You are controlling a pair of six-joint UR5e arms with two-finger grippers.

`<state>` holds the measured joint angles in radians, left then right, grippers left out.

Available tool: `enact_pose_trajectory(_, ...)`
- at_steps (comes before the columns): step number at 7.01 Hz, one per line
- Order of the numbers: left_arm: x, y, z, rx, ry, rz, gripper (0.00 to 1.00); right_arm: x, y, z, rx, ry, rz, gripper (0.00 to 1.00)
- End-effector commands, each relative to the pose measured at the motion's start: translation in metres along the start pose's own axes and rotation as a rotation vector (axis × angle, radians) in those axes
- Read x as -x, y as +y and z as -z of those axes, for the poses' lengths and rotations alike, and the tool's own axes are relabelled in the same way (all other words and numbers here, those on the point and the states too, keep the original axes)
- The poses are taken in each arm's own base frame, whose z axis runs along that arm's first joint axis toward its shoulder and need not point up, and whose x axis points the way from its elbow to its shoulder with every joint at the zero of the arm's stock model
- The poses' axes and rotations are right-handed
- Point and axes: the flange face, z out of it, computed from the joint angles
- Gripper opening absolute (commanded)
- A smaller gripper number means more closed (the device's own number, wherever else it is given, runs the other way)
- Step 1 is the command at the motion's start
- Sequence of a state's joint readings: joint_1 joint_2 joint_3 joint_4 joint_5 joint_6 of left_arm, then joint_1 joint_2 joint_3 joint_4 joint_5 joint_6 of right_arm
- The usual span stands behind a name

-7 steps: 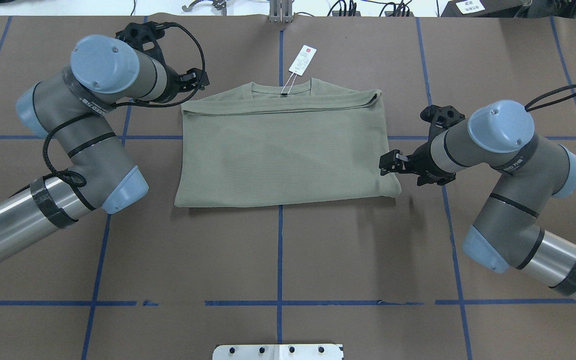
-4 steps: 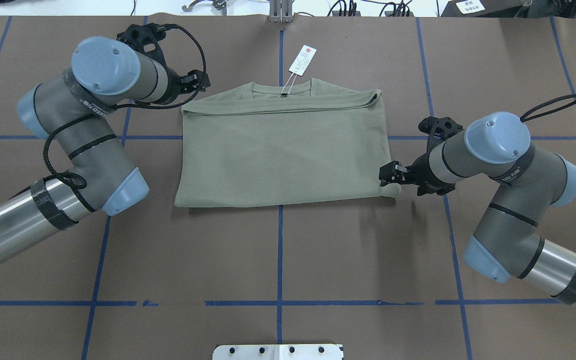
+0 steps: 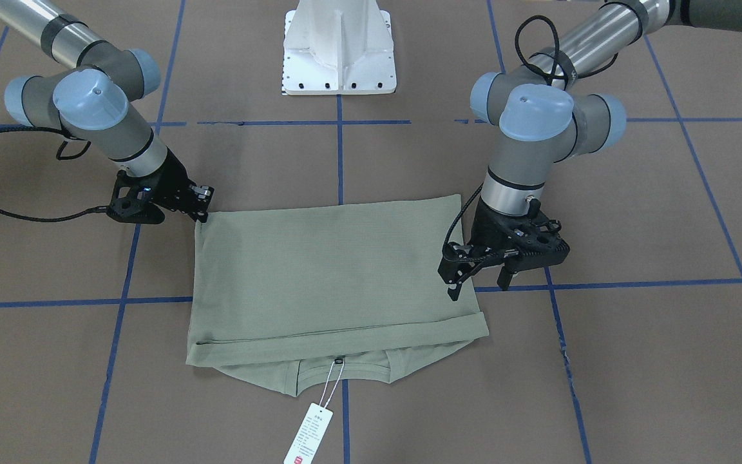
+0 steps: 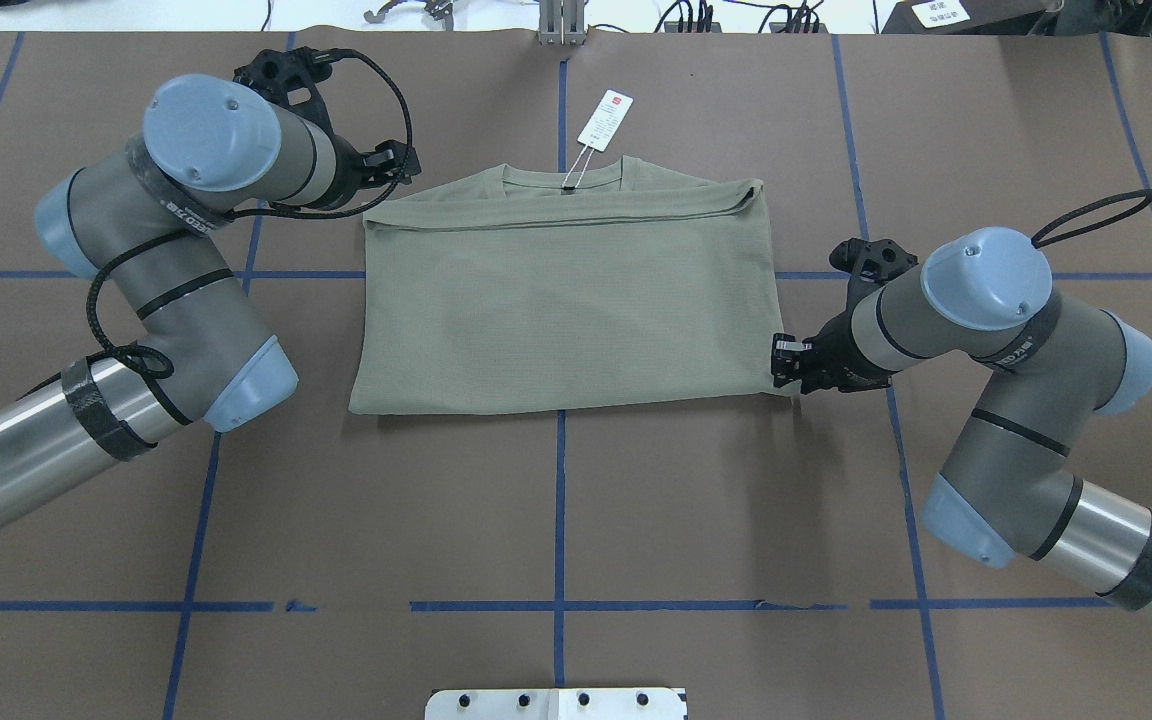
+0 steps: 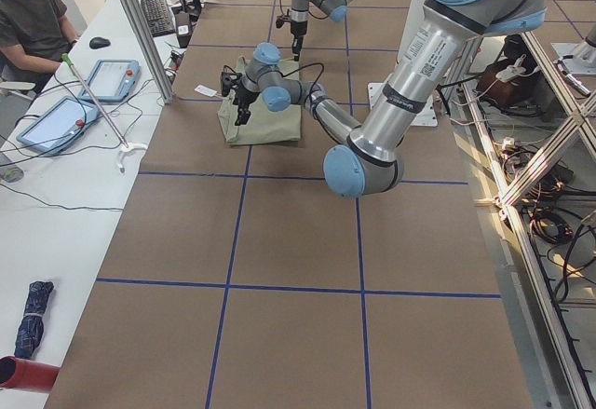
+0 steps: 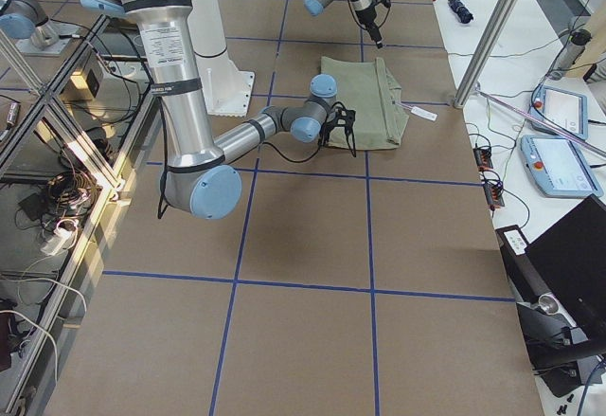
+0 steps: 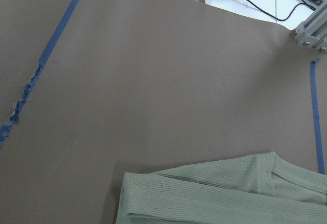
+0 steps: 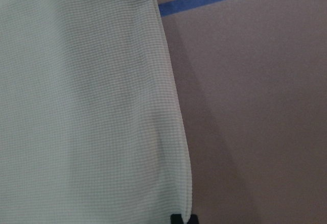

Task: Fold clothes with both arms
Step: 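Move the right gripper to the folded shirt's side edge and grasp it, then drag the folded shirt toward the robot with the right gripper, rotating it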

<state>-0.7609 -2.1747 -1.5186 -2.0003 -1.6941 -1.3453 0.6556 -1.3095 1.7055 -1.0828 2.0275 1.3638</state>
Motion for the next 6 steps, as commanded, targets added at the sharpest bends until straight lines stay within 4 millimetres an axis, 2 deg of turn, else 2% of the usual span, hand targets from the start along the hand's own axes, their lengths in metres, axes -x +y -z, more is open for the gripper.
enact_pose_trajectory(1,0.0,0.0,0.0,-0.001,0.0,0.0,1.0,0.004,0.004,0.006,0.032,-0.02,0.004,0.0)
enact_pose_trajectory(2,0.0,0.0,0.0,-0.002,0.0,0.0,1.0,-0.008,0.009,0.019,0.031,-0.026,0.003,0.0)
enact_pose_trajectory(3,-0.001,0.0,0.001,-0.002,0.001,0.004,1.0,-0.036,0.042,0.029,0.058,-0.01,0.018,0.0)
enact_pose_trajectory(4,-0.003,0.003,0.0,-0.001,0.003,0.002,1.0,-0.053,0.08,0.035,0.101,0.004,0.045,0.0)
enact_pose_trajectory(6,-0.01,0.017,0.0,0.011,0.013,-0.004,1.0,-0.086,0.176,0.047,0.252,0.05,0.131,0.0)
